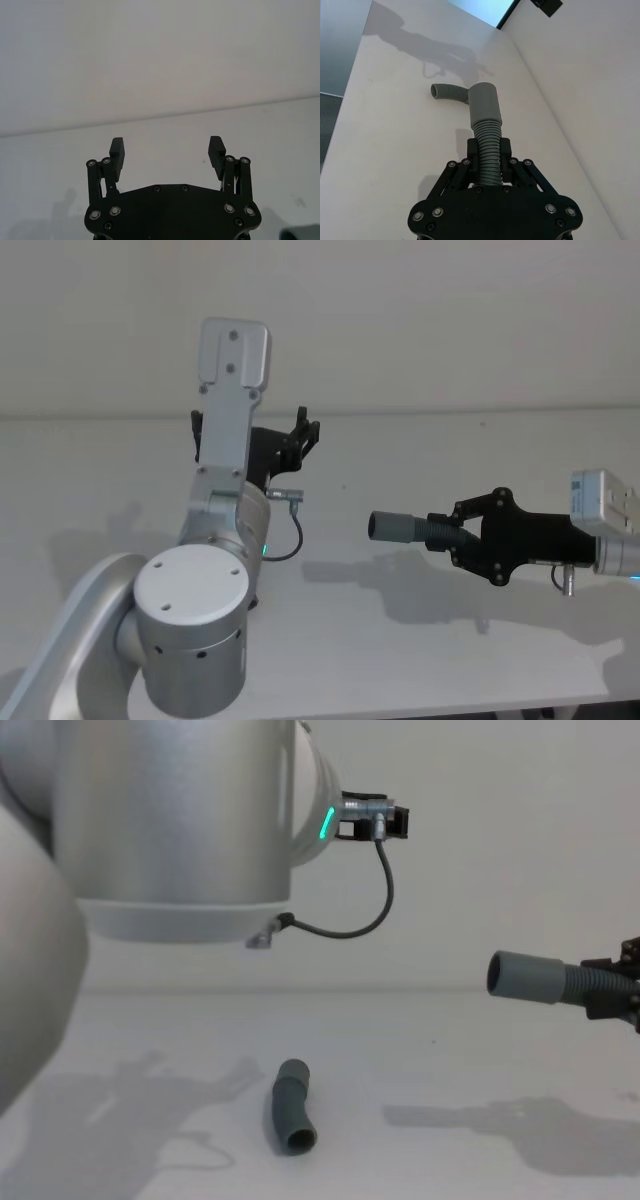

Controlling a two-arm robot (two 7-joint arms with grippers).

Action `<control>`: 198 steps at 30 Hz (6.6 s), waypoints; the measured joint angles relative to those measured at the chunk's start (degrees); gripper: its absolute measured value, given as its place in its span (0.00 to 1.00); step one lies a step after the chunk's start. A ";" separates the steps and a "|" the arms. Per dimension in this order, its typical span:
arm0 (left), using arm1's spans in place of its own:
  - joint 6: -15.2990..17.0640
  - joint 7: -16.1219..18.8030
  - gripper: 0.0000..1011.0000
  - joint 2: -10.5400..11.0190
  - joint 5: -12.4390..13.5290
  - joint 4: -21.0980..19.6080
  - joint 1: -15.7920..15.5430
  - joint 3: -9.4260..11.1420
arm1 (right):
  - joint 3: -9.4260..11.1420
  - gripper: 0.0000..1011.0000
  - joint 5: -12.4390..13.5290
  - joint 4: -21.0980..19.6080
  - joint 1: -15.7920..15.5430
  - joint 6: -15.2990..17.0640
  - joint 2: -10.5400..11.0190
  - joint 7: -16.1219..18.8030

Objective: Use both hands to pick up one end of the pipe from the table, align the ends, and insert them.

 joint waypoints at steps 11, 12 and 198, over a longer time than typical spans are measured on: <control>5.00 -3.11 0.99 1.45 -2.37 -4.01 1.48 -1.60 | 0.00 0.22 0.00 0.00 0.00 0.01 0.00 0.00; 5.23 -3.54 0.99 1.62 -2.61 -4.16 1.51 -1.73 | 0.00 0.22 0.00 0.00 0.00 0.02 0.00 0.00; 17.59 -17.58 0.53 0.60 -2.03 15.84 -2.17 -7.09 | -0.01 0.22 -0.01 0.00 0.00 0.01 0.00 0.00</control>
